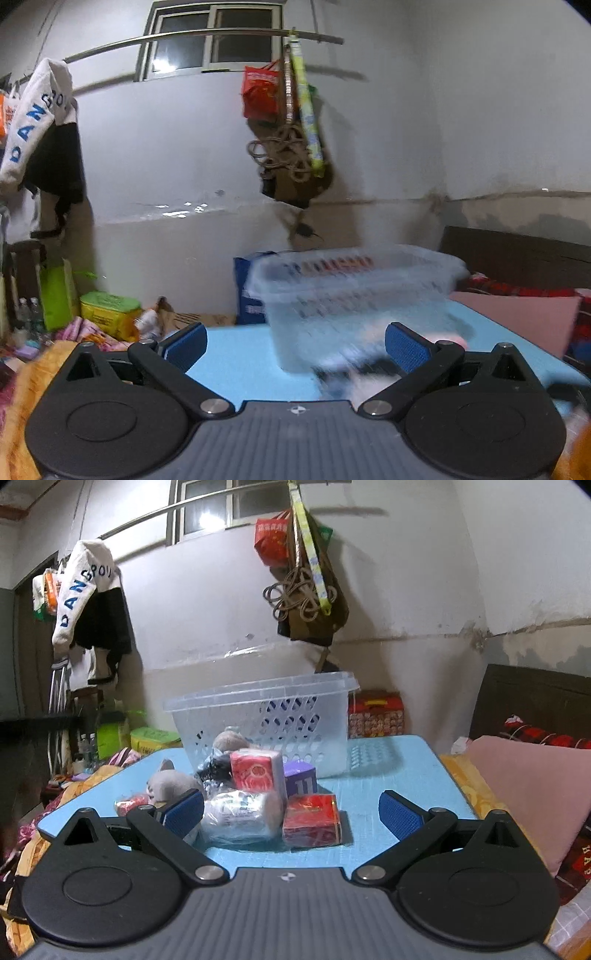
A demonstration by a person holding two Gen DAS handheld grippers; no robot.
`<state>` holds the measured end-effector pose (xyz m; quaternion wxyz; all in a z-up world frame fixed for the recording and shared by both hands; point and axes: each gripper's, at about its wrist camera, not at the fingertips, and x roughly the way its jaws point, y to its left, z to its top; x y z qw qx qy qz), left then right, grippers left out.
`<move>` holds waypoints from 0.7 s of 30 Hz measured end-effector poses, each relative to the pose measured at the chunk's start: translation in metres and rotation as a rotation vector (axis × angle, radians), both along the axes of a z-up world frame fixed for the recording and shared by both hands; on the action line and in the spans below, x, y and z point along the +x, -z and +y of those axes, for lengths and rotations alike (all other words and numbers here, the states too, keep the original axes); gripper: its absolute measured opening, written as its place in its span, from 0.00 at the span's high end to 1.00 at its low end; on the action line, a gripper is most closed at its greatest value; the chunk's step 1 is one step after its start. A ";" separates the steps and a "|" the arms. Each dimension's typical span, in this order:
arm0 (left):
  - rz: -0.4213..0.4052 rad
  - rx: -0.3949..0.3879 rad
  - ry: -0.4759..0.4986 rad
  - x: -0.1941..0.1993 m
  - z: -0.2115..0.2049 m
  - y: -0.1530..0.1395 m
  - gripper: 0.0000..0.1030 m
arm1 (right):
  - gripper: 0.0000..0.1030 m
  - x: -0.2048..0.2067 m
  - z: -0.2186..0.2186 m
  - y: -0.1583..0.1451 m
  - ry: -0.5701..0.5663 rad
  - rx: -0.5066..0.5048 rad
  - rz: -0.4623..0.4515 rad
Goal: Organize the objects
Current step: 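Grasp the rim of the white plastic basket with the left gripper, then grasp the red box with the right gripper while the left gripper holds the basket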
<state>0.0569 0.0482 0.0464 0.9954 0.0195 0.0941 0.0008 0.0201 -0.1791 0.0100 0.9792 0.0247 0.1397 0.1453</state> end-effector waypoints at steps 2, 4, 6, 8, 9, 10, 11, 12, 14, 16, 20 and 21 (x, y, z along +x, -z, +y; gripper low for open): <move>-0.005 -0.037 0.016 0.027 0.009 -0.018 0.02 | 0.00 0.003 -0.003 0.004 -0.010 0.007 0.004; 0.035 -0.064 0.028 0.065 0.016 -0.035 0.12 | 0.00 0.008 -0.008 0.008 -0.005 0.014 0.016; 0.091 -0.057 0.017 0.098 0.018 -0.043 0.24 | 0.00 0.014 -0.013 0.012 0.003 0.026 0.030; 0.159 -0.037 0.015 0.132 0.017 -0.044 0.36 | 0.00 0.020 -0.019 0.016 0.010 0.043 0.047; 0.178 -0.037 0.014 0.144 0.017 -0.043 0.42 | 0.00 0.023 -0.023 0.017 0.012 0.052 0.054; 0.202 -0.038 0.002 0.155 0.018 -0.040 0.49 | 0.00 0.025 -0.026 0.019 0.016 0.063 0.058; 0.229 -0.039 -0.004 0.165 0.019 -0.037 0.53 | 0.00 0.027 -0.029 0.020 0.019 0.072 0.062; 0.245 -0.049 -0.007 0.172 0.021 -0.035 0.56 | 0.00 0.030 -0.032 0.022 0.025 0.079 0.067; 0.267 -0.071 -0.008 0.180 0.026 -0.030 0.66 | 0.00 0.034 -0.034 0.024 0.028 0.087 0.073; 0.257 -0.063 -0.032 0.180 0.026 -0.028 0.76 | 0.00 0.038 -0.036 0.026 0.026 0.094 0.078; 0.254 -0.074 -0.057 0.182 0.030 -0.030 0.81 | 0.00 0.038 -0.030 0.029 0.011 0.080 0.074; 0.253 -0.082 -0.058 0.182 0.032 -0.030 0.81 | 0.00 0.038 -0.028 0.029 0.007 0.072 0.070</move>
